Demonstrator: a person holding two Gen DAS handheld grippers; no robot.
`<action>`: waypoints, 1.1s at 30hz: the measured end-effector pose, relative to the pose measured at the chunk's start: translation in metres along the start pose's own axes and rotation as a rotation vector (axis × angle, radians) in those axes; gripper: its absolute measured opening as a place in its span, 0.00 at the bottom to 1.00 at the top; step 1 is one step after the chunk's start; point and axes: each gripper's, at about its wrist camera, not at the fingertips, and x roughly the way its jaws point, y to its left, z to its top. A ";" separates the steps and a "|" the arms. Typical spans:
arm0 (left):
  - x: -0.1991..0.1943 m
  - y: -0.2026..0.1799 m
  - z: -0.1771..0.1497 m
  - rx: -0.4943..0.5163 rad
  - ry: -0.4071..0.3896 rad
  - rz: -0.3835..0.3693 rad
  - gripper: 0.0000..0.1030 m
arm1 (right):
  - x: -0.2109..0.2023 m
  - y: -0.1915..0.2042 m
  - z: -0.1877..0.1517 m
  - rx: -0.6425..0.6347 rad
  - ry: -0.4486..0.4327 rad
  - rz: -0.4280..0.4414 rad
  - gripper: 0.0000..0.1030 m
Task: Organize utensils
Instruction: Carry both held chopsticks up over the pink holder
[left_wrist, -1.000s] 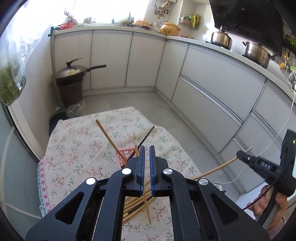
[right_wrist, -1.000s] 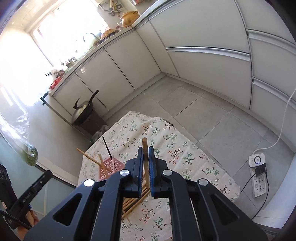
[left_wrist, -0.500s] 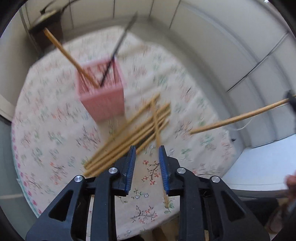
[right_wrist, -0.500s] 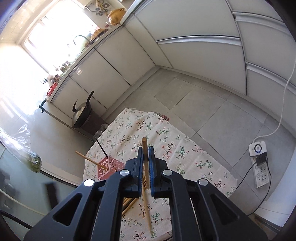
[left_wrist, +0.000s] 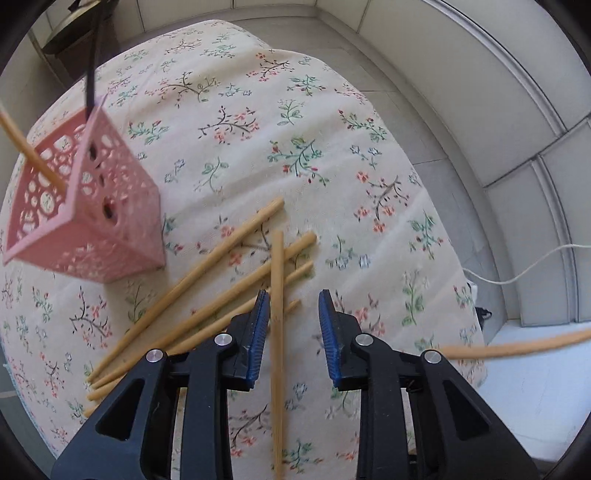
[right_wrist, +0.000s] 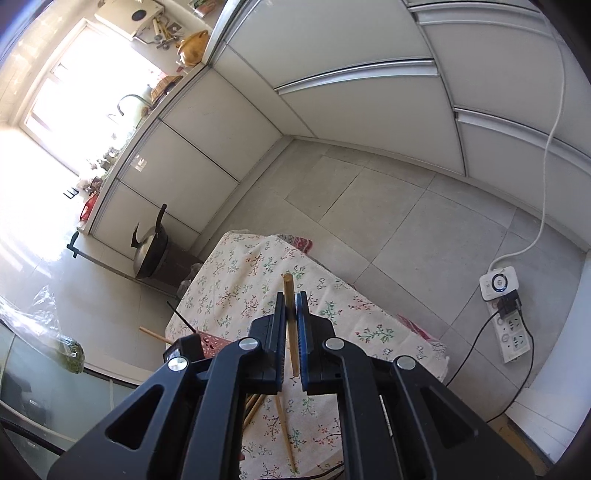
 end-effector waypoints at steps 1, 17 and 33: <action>0.003 -0.001 0.004 -0.008 0.001 0.009 0.26 | 0.000 -0.003 0.002 0.009 0.004 0.005 0.06; -0.077 0.006 -0.036 0.047 -0.231 0.000 0.06 | 0.013 0.008 -0.003 -0.003 0.061 0.049 0.06; -0.309 0.048 -0.070 -0.004 -0.743 -0.063 0.06 | 0.020 0.049 -0.024 -0.086 0.049 0.071 0.06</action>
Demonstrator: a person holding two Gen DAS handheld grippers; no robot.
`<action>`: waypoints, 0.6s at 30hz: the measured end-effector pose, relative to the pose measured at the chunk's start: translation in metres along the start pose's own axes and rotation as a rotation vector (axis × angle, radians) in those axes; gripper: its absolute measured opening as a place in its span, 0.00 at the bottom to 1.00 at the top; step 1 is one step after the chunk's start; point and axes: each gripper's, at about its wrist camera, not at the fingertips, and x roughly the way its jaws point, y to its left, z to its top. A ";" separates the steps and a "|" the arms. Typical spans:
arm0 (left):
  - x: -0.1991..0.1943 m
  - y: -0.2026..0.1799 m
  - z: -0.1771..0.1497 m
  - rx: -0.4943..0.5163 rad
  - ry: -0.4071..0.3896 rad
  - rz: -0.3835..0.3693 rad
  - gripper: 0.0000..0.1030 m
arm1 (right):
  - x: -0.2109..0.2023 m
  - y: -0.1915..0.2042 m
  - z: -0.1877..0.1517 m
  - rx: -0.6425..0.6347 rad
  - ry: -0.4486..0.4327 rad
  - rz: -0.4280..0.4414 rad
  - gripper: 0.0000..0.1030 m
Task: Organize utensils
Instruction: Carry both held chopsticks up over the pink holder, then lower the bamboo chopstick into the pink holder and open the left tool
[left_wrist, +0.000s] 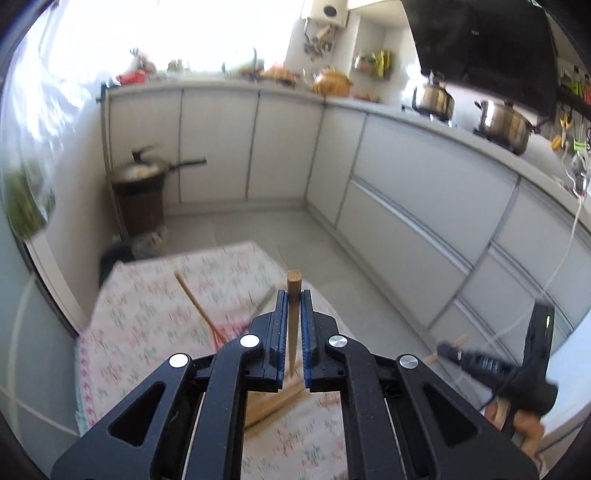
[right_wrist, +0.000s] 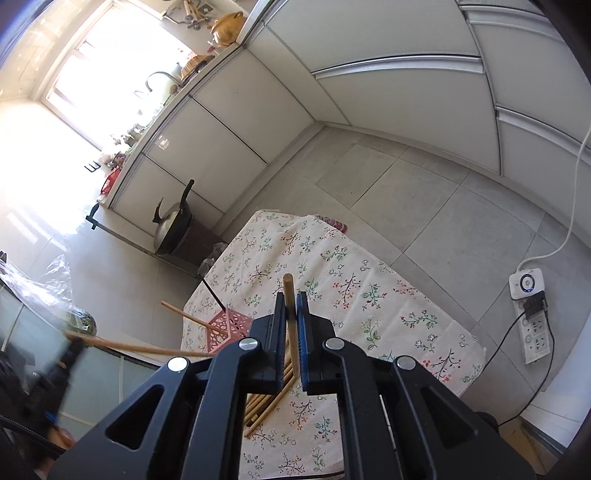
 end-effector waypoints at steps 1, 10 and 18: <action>-0.001 0.003 0.011 -0.005 -0.018 0.009 0.06 | 0.001 0.000 0.000 0.002 0.001 0.000 0.06; 0.029 0.038 0.048 -0.071 -0.063 0.110 0.06 | 0.016 0.006 0.002 -0.005 0.031 0.006 0.06; 0.089 0.095 0.020 -0.227 0.062 0.121 0.07 | 0.026 0.030 -0.001 -0.064 0.040 0.013 0.06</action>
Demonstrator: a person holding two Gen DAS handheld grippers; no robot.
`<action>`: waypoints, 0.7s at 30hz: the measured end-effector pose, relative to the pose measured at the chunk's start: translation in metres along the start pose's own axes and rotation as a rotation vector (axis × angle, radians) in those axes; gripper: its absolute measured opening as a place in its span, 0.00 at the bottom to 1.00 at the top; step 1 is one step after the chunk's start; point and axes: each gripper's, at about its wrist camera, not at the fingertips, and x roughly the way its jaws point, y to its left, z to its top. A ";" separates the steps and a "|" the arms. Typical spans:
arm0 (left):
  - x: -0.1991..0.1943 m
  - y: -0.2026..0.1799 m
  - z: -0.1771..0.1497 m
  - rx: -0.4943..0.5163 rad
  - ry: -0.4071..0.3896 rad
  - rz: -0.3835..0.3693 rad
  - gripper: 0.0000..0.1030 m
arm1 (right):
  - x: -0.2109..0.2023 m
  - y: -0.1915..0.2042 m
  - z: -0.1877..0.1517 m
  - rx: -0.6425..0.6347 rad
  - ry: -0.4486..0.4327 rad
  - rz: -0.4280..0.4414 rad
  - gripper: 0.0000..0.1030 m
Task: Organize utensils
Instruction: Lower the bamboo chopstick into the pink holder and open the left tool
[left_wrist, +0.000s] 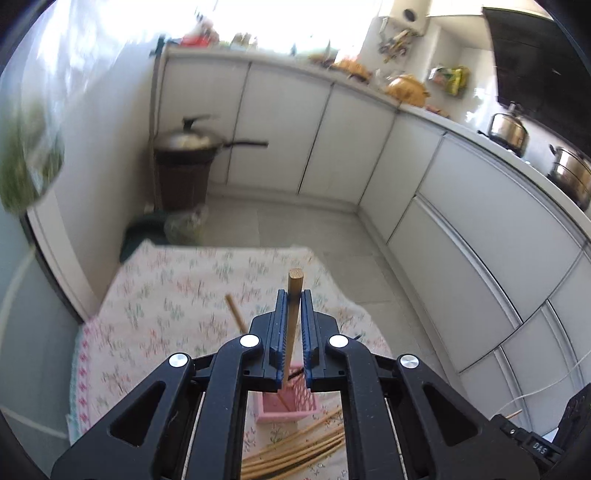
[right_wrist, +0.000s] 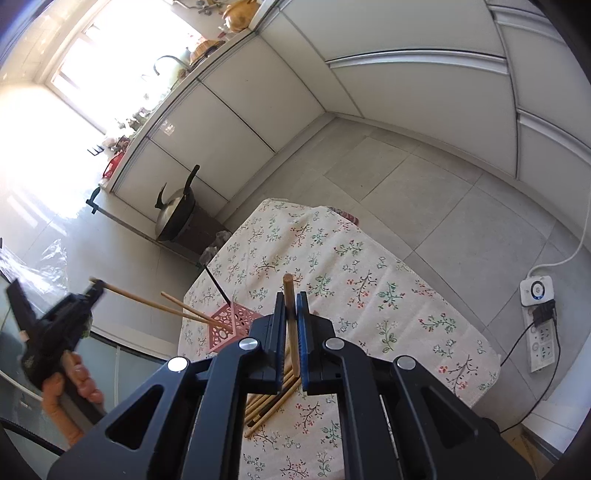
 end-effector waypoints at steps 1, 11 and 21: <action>-0.001 0.008 -0.002 -0.021 0.000 -0.005 0.07 | -0.001 0.005 0.001 -0.004 -0.003 0.010 0.06; -0.040 0.050 -0.001 -0.123 -0.100 -0.049 0.08 | -0.011 0.045 0.020 -0.034 -0.055 0.061 0.06; -0.058 0.076 -0.013 -0.184 -0.106 -0.058 0.13 | -0.007 0.071 0.028 -0.052 -0.060 0.074 0.06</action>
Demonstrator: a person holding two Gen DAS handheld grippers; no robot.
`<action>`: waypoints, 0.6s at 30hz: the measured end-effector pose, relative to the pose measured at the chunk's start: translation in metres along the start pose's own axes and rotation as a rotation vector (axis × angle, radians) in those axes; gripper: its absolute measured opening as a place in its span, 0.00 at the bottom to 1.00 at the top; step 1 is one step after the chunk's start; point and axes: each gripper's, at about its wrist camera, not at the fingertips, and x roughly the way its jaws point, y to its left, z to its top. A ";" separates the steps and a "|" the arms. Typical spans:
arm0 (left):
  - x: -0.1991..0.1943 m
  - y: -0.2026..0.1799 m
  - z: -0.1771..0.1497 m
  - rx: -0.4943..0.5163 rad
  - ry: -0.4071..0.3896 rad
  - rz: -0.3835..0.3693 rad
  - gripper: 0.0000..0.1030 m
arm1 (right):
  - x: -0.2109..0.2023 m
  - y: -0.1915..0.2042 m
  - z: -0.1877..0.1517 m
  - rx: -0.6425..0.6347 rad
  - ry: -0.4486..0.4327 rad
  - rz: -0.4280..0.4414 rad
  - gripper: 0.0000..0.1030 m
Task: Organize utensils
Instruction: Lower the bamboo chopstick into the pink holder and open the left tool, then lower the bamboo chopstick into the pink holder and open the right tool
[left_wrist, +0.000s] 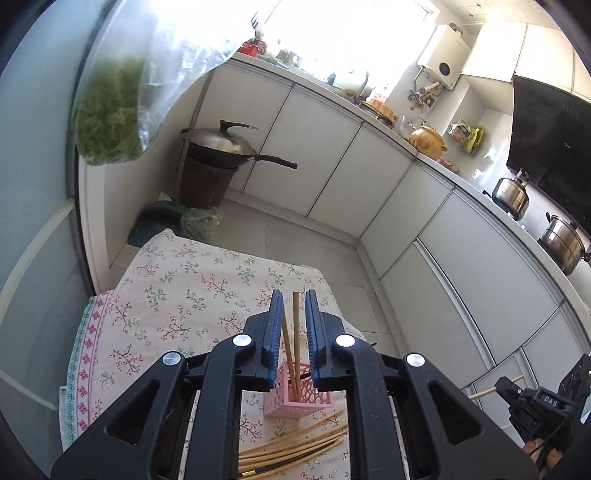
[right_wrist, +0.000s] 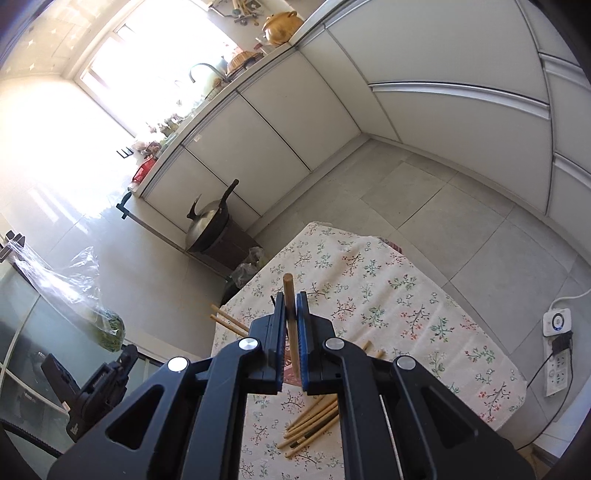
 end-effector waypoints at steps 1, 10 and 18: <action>-0.002 0.002 -0.001 -0.004 0.003 -0.001 0.14 | 0.001 0.003 0.001 -0.004 -0.002 -0.002 0.06; -0.020 0.012 0.006 -0.034 -0.030 -0.033 0.18 | 0.017 0.034 0.011 -0.036 -0.019 -0.025 0.06; -0.020 0.015 0.007 -0.035 -0.019 -0.044 0.19 | 0.050 0.057 0.019 -0.064 -0.013 -0.064 0.06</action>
